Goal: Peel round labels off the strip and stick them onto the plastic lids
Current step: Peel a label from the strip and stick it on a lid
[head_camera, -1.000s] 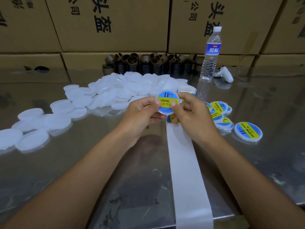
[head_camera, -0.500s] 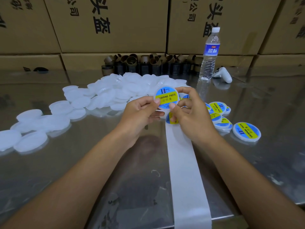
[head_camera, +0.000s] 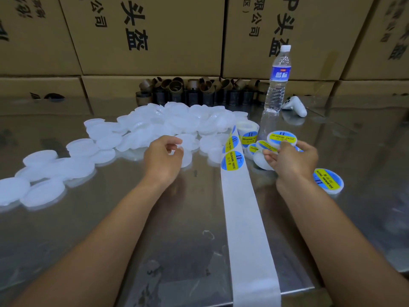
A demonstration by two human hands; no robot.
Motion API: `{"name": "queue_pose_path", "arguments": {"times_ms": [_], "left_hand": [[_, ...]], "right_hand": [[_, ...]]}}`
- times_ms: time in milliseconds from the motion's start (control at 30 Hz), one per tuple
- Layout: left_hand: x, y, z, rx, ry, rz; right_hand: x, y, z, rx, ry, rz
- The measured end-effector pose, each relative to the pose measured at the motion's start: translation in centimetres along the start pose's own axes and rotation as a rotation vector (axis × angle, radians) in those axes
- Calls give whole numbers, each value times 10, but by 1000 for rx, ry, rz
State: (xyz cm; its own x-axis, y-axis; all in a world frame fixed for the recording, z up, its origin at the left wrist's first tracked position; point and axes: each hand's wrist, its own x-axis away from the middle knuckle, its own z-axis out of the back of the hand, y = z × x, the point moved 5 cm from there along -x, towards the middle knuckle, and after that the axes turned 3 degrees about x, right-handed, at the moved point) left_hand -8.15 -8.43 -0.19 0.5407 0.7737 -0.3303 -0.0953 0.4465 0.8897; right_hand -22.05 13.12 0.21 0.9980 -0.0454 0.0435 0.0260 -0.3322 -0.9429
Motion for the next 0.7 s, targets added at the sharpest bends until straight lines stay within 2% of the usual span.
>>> {"name": "queue_pose_path", "arguments": {"times_ms": [100,167,467,600,700], "left_hand": [[2,-3,-4,-253,-72,-48],[3,-4,-6,-331,-114,-60],[5,-4,-9,-403,-176,-126],[4,1,-8,-255,-153,-136],[6,13,-8,55,-163,-104]], "right_hand": [[-3,4,2,39,20,-31],[-3,4,3,50,33,-36],[-6,-1,1,234,67,108],[0,-7,0,317,96,197],[9,-11,-5,275,19,262]]}}
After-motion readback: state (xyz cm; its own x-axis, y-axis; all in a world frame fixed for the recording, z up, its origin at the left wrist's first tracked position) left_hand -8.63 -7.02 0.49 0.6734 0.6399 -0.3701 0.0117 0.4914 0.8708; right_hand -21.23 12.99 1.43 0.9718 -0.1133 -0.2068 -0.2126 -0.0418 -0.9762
